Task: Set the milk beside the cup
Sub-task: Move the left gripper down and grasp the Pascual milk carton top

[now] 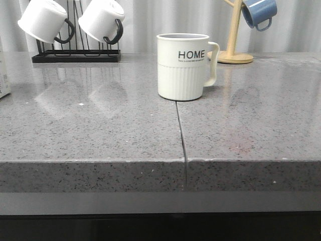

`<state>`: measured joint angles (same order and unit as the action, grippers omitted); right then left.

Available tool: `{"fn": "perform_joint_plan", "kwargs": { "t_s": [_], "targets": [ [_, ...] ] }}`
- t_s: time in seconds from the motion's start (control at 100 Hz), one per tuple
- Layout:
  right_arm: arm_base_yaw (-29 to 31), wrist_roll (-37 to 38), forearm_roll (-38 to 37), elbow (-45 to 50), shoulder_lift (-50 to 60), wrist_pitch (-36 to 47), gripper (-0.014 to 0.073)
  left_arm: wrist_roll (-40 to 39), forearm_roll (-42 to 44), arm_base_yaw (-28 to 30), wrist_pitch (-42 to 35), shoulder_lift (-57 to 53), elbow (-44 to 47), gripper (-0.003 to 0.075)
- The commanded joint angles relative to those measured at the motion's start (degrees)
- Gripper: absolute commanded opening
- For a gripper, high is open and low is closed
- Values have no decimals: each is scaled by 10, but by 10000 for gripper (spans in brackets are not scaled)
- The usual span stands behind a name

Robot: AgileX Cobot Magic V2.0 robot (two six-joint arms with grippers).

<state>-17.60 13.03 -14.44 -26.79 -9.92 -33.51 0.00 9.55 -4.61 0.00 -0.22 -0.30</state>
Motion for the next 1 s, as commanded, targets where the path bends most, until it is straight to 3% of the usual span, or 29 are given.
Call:
{"fn": "perform_joint_plan", "kwargs": {
  "t_s": [0.0,0.1,0.27,0.48,0.66,0.75,0.85,0.92,0.94,0.99],
  "targets": [
    [4,1,-3,-14,8,21,-59,0,3,-3,-57,-18,15,-21],
    [4,1,-3,-14,9,21,-59,0,3,-3,-35,-18,-21,-21],
    [4,1,-3,-14,9,21,-59,0,20,-3,68,21,-124,-21],
    [4,1,-3,-14,9,21,-59,0,20,-3,140,156,-246,-21],
    [4,1,-3,-14,9,21,-59,0,19,-3,143,296,-321,6],
    [4,1,-3,-14,9,21,-59,0,19,-3,125,356,-343,172],
    [4,1,-3,-14,9,21,-59,0,9,-3,79,410,-355,511],
    [4,1,-3,-14,9,21,-59,-3,7,-3,45,442,-360,702],
    [4,1,-3,-14,9,21,-59,-3,3,-3,38,452,-362,724],
    [4,1,-3,-14,9,21,-59,-3,-12,-3,24,472,-364,683]
  ]
}}
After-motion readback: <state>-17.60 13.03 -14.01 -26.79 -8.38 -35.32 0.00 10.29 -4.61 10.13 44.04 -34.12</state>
